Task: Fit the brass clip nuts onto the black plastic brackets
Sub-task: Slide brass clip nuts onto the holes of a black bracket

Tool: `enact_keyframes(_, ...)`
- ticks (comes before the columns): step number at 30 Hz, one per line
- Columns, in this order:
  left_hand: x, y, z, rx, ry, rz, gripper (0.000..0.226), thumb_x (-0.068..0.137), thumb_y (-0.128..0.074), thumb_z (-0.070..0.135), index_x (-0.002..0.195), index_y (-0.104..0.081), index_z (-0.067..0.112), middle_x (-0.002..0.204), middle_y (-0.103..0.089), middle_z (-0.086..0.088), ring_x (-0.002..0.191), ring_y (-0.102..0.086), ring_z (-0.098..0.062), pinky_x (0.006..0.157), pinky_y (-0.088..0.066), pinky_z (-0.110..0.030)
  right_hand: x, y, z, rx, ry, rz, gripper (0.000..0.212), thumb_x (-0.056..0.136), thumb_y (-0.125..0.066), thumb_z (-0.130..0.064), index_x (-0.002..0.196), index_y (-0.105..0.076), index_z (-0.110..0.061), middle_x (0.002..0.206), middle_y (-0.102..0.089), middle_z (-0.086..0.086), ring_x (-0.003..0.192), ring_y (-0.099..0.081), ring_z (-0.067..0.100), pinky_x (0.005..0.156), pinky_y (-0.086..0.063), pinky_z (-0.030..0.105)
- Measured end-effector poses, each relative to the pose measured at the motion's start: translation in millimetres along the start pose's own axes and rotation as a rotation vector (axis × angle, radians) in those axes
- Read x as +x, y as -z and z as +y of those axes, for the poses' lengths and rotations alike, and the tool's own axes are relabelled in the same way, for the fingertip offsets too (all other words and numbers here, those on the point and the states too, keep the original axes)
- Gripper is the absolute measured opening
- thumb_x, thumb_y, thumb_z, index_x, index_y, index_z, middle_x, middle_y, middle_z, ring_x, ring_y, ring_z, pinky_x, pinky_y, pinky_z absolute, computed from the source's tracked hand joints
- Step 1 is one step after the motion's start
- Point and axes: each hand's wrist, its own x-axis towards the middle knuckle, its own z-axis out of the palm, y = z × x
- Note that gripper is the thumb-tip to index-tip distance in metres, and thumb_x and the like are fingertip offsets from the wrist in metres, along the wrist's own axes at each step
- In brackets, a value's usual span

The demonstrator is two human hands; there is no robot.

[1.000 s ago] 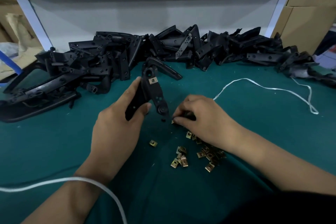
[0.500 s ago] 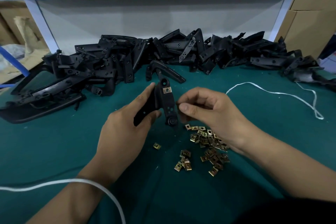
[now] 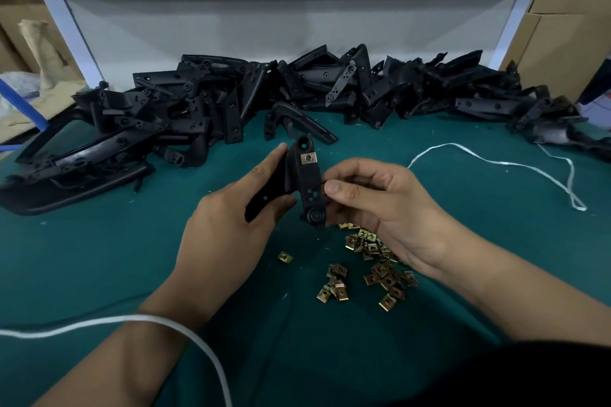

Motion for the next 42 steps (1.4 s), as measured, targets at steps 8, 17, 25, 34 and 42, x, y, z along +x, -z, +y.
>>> enact_keyframes(8, 0, 0, -2, -0.003, -0.006, -0.003, 0.064, 0.089, -0.064, 0.051, 0.142, -0.034, 0.072, 0.084, -0.069, 0.022, 0.058, -0.058, -0.001, 0.062, -0.059, -0.039, 0, 0, -2, -0.100, 0.052, 0.034, 0.013, 0.084, -0.077, -0.008, 0.097, -0.080, -0.005, 0.096, -0.076, 0.025, 0.081, -0.076, 0.028, 0.077, -0.064, 0.035)
enact_keyframes(17, -3, -1, 3, 0.090, -0.037, -0.005, 0.065, 0.091, -0.064, 0.051, 0.145, -0.032, 0.070, 0.103, -0.071, 0.022, 0.086, -0.065, -0.002, 0.069, -0.057, -0.034, -2, 2, -15, -0.216, 0.003, 0.035, 0.036, 0.081, -0.080, 0.001, 0.115, -0.066, -0.001, 0.084, -0.076, 0.019, 0.071, -0.076, 0.030, 0.071, -0.065, 0.035)
enact_keyframes(25, -5, -5, 5, 0.205, -0.024, 0.046, 0.066, 0.093, -0.058, 0.052, 0.147, -0.025, 0.069, 0.102, -0.069, 0.014, 0.087, -0.065, -0.016, 0.064, -0.056, -0.044, 1, -12, -15, -0.339, -0.051, 0.134, 0.030, 0.074, -0.090, -0.013, 0.098, -0.072, -0.013, 0.078, -0.079, 0.009, 0.068, -0.074, 0.019, 0.069, -0.062, 0.032)
enact_keyframes(34, 2, -2, -3, 0.024, 0.093, 0.029, 0.062, 0.090, -0.061, 0.057, 0.141, -0.031, 0.074, 0.109, -0.074, 0.014, 0.092, -0.068, -0.012, 0.079, -0.058, -0.041, -22, -41, 2, -0.793, 0.197, 0.348, 0.012, 0.104, -0.060, -0.045, 0.109, -0.066, -0.036, 0.095, -0.074, -0.024, 0.094, -0.070, -0.003, 0.076, -0.053, 0.014)
enact_keyframes(42, -7, -15, 12, -0.095, 0.011, 0.048, 0.065, 0.096, -0.061, 0.044, 0.149, -0.030, 0.065, 0.109, -0.073, 0.016, 0.090, -0.069, -0.005, 0.073, -0.059, -0.042, -13, -49, 8, -1.274, 0.290, 0.476, 0.048, 0.097, -0.054, -0.061, 0.067, -0.031, -0.032, 0.055, -0.044, -0.010, 0.049, -0.044, 0.012, 0.047, -0.031, 0.029)
